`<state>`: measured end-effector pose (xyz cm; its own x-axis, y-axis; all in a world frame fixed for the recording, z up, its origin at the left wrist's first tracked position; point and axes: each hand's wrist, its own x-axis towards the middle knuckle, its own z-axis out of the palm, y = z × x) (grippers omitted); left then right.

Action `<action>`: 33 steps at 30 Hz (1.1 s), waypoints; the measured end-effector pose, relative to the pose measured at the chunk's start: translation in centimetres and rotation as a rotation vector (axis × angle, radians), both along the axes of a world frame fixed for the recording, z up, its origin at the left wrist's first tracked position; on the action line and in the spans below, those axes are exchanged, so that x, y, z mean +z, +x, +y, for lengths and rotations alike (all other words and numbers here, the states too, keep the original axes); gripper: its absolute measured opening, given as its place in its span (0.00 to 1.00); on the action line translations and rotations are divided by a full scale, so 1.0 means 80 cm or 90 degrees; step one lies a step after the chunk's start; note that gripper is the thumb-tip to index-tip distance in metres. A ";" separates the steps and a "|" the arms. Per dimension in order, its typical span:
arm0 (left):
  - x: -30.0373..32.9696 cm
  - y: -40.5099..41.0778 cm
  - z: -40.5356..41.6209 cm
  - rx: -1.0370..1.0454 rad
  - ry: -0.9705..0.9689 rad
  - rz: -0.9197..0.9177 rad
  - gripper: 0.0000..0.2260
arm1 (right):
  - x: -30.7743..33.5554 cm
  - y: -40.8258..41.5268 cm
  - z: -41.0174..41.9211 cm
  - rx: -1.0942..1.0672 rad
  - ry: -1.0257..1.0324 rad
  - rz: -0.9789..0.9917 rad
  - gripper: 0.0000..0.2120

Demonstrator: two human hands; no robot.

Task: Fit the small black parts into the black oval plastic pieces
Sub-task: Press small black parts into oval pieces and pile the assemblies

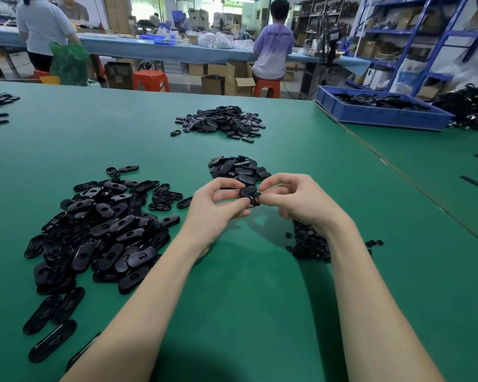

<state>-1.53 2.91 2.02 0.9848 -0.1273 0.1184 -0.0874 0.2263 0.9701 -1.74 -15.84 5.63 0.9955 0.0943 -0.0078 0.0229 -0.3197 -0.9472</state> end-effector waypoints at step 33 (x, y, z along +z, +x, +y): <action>0.007 0.001 0.006 0.024 0.099 -0.088 0.12 | 0.002 0.005 0.013 -0.109 -0.070 0.026 0.12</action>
